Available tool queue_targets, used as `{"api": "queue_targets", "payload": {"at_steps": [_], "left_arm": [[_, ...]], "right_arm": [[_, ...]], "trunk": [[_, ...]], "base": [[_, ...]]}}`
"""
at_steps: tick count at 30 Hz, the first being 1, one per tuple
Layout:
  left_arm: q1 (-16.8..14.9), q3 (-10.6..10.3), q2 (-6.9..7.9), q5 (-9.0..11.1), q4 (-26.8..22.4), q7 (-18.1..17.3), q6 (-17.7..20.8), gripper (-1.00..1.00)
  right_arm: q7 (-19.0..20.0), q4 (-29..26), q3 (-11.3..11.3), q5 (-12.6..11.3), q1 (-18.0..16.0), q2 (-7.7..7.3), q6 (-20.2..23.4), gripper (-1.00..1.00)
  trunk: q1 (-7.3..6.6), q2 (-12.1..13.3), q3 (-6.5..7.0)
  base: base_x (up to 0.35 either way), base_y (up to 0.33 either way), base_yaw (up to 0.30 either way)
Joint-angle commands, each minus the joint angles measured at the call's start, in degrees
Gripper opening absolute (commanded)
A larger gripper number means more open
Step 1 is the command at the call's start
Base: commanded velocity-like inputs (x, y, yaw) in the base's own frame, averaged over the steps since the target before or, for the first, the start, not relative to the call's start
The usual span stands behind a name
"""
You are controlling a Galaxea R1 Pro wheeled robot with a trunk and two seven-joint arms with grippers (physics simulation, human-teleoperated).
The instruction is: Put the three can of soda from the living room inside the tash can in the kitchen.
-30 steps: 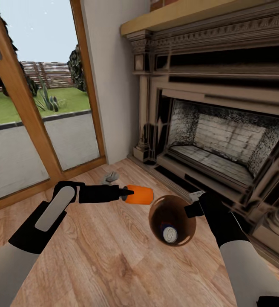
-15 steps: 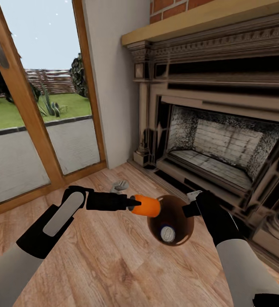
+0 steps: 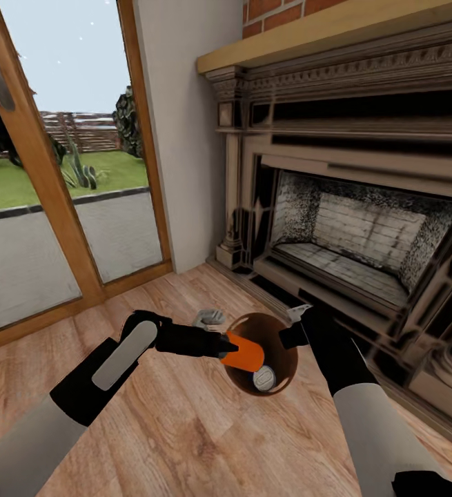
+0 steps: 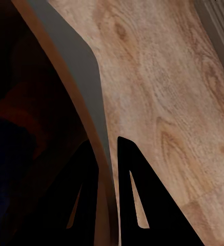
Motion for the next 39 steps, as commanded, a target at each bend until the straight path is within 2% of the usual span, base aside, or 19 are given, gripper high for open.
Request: {"api": "queue_targets", "payload": {"at_steps": [1, 3, 5, 8, 12, 18, 26, 29, 39], "left_arm": [[0.00, -0.32, -0.06, 0.02, 0.23, 0.13, 0.00, -1.00], [0.00, -0.55, -0.23, -1.03, 0.47, 0.20, 0.00, -1.00], [-0.03, -0.59, -0.99, -3.77, 0.58, 0.19, 0.00, -1.00], [-0.03, -0.49, -3.52, -9.57, 0.67, 0.06, 0.00, -1.00], [-0.01, -0.45, -4.47, -11.64, 1.15, 0.08, 0.00, -1.00], [-0.01, -0.48, -4.99, -12.49, 4.42, 0.01, 0.00, -1.00], [0.00, -0.51, -5.26, -12.62, 5.13, 0.07, 0.00, -1.00], [-0.01, -0.56, -6.37, -12.64, 5.28, 0.08, 0.00, -1.00], [-0.01, -0.71, -8.18, -12.77, 6.81, 0.17, 0.00, -1.00]], "right_arm": [[0.19, -0.02, 0.01, -1.01, -0.03, 0.02, 0.17, -1.00], [0.21, -0.02, 0.03, -1.02, -0.03, 0.02, 0.17, -1.00], [0.19, -0.02, 0.06, -1.00, -0.03, 0.04, 0.17, -1.00], [0.21, -0.02, 0.12, -0.97, -0.03, 0.03, 0.17, -1.00], [0.22, -0.02, 0.12, -1.00, -0.03, 0.02, 0.17, -1.00], [0.25, -0.02, 0.14, -1.03, -0.03, 0.04, 0.17, -1.00], [0.26, -0.02, 0.18, -1.02, -0.03, 0.10, 0.17, -1.00], [0.26, -0.02, 0.22, -1.03, -0.03, 0.16, 0.17, -1.00], [0.26, -0.02, 1.73, -1.06, -0.03, 0.75, 0.17, -1.00]], "trunk": [[-0.01, -0.01, 0.01], [-0.01, -0.01, 0.01], [-0.01, -0.01, 0.01], [-0.01, -0.01, 0.01], [-0.01, -0.01, 0.01], [-0.01, -0.01, 0.01], [-0.01, -0.01, 0.01], [-0.01, -0.01, 0.01], [-0.01, -0.01, 0.01]], "base": [[0.000, 0.000, 0.000], [0.000, 0.000, 0.000], [0.000, 0.000, 0.000], [0.000, 0.000, 0.000], [0.000, 0.000, 0.000], [0.000, 0.000, 0.000], [0.000, 0.000, 0.000], [0.000, 0.000, 0.000], [0.000, 0.000, 0.000]]}}
